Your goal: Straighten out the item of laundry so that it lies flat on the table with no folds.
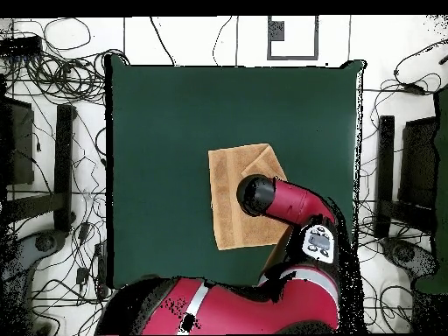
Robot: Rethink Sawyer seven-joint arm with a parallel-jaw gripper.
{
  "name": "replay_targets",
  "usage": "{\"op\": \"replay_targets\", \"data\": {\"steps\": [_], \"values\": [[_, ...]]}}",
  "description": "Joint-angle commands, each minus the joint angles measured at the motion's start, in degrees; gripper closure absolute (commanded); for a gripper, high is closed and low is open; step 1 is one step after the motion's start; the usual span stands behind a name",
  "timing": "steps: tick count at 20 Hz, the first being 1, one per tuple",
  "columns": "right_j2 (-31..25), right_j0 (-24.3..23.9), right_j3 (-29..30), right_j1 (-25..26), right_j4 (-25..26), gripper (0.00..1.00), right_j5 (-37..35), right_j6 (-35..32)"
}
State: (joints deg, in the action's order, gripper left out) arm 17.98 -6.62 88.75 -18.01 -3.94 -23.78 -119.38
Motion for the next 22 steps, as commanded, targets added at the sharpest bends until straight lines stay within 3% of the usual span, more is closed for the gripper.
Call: {"op": "replay_targets", "data": {"steps": [1,14,15,22], "values": [[-5.33,-1.33,-5.05,7.63,1.66,0.0,1.31,-3.18],[-5.97,-1.43,-5.07,7.49,1.96,0.0,0.17,-3.14],[-6.49,-1.83,-4.79,7.27,2.06,1.0,-0.11,-2.57],[-6.03,-1.31,-4.22,6.85,2.78,1.0,2.46,-3.31]]}}
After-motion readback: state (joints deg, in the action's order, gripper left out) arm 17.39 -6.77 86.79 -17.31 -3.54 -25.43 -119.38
